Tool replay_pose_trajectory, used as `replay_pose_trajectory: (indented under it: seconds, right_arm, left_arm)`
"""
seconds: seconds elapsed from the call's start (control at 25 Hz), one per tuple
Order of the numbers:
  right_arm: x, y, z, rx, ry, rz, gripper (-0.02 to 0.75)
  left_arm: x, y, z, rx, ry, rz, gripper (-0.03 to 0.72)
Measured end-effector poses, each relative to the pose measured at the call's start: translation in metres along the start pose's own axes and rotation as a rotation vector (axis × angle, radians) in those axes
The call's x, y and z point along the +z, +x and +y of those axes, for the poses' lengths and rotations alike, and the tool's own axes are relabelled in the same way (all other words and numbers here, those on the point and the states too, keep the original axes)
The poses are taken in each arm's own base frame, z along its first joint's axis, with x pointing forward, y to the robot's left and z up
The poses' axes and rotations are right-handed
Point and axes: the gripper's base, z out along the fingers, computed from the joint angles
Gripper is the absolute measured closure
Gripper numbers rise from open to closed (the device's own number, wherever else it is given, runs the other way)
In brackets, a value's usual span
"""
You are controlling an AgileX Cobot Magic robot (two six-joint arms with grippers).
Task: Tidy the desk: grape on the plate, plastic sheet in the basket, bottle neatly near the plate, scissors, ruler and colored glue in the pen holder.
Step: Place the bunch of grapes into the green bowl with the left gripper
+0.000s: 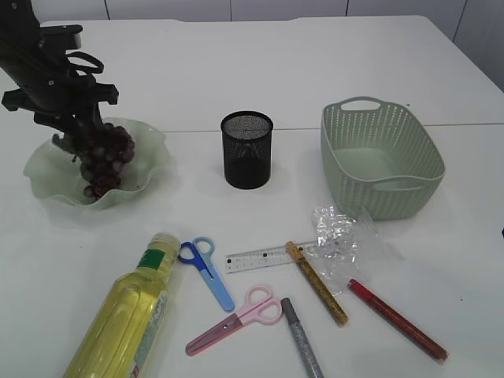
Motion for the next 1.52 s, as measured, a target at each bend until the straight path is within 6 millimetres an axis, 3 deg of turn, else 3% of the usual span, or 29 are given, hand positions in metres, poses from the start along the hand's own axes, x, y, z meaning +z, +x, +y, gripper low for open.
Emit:
replay_pose_trajectory:
  seconds: [0.32, 0.6, 0.92, 1.28, 1.52]
  right_arm:
    - [0.000, 0.000, 0.000, 0.000, 0.000, 0.000, 0.206]
    - [0.000, 0.000, 0.000, 0.000, 0.000, 0.000, 0.206]
    - [-0.004, -0.002, 0.001, -0.004, 0.002, -0.015, 0.206]
    - [-0.014, -0.009, 0.003, 0.029, 0.001, -0.057, 0.206]
    - [-0.012, -0.010, 0.005, 0.044, -0.027, -0.051, 0.206]
  left_arm:
    - [0.000, 0.000, 0.000, 0.004, -0.004, -0.001, 0.284]
    - [-0.004, 0.002, 0.001, 0.004, -0.014, 0.050, 0.270]
    - [-0.046, -0.010, 0.001, 0.020, -0.069, 0.185, 0.270]
    - [-0.081, -0.016, -0.001, 0.030, -0.052, 0.146, 0.270]
    - [-0.110, 0.006, 0.001, 0.033, -0.034, 0.157, 0.270]
